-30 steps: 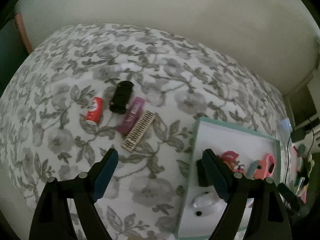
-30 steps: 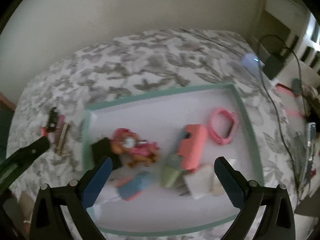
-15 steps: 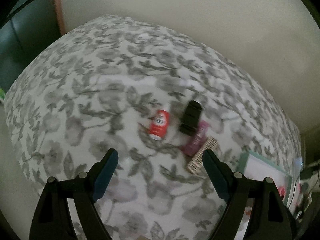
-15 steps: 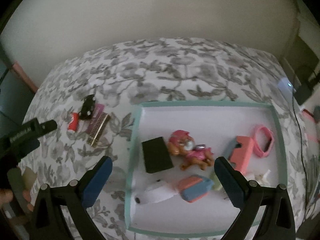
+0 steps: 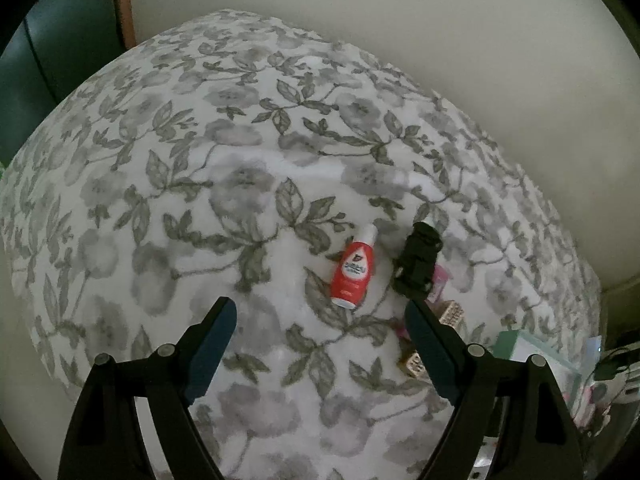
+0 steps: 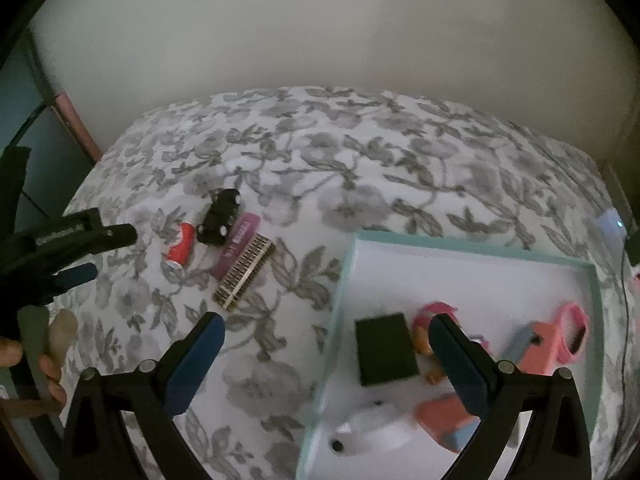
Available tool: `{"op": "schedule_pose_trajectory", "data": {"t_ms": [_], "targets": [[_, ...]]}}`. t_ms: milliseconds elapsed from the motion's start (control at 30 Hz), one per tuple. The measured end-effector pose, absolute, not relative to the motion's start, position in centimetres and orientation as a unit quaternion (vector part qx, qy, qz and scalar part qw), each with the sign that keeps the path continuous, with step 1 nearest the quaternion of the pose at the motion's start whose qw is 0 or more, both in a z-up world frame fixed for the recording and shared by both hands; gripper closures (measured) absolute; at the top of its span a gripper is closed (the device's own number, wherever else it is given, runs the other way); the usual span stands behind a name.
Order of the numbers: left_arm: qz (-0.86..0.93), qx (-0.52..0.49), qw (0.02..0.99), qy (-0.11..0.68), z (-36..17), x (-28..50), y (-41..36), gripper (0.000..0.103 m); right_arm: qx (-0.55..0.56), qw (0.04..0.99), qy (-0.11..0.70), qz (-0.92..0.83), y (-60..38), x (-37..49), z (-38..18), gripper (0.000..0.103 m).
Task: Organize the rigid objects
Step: 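Move both open tools from the tray to the red bottle and black toy car, then grasp the red bottle with the left tool while the right tool grasps the black toy car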
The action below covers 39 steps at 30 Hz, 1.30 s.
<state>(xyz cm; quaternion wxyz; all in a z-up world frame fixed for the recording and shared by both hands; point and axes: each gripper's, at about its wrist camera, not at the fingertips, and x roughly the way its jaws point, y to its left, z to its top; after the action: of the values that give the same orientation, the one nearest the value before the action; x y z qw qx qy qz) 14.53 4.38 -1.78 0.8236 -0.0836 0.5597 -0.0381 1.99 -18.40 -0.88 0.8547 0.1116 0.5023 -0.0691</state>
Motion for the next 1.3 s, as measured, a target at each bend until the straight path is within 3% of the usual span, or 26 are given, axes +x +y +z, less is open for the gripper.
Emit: {"op": "schedule_pose_trajectory", "data": {"t_ms": [267,700,833,900,1033,1133,1300], "targets": [[-0.048,-0.062,0.801,0.593,-5.2,16.3,3.5,0.016,0.108,0.860,0.496,-0.052,-17.1,4.9,-1.6,0.000],[-0.068,-0.077,0.795,0.598,-7.5,18.0,3.7,0.017,0.192,0.840,0.506,-0.043,-17.9,11.3,-3.1,0.001],[-0.077,-0.076,0.792,0.600,-7.9,18.3,3.3,0.018,0.199,0.835,0.512,-0.040,-17.5,13.5,-3.4,0.006],[-0.080,-0.071,0.790,0.603,-8.2,18.5,2.9,0.026,0.193,0.832,0.518,-0.039,-17.0,14.5,-3.6,0.008],[-0.083,-0.055,0.792,0.603,-8.4,18.4,2.2,0.027,0.175,0.828,0.531,-0.036,-15.8,16.4,-4.1,0.015],[-0.084,-0.050,0.793,0.601,-8.4,18.5,2.1,0.035,0.158,0.825,0.542,-0.029,-14.4,17.7,-4.7,0.020],[-0.088,-0.052,0.795,0.598,-8.4,18.6,2.2,0.040,0.121,0.824,0.554,-0.016,-12.1,18.7,-5.7,0.028]]}}
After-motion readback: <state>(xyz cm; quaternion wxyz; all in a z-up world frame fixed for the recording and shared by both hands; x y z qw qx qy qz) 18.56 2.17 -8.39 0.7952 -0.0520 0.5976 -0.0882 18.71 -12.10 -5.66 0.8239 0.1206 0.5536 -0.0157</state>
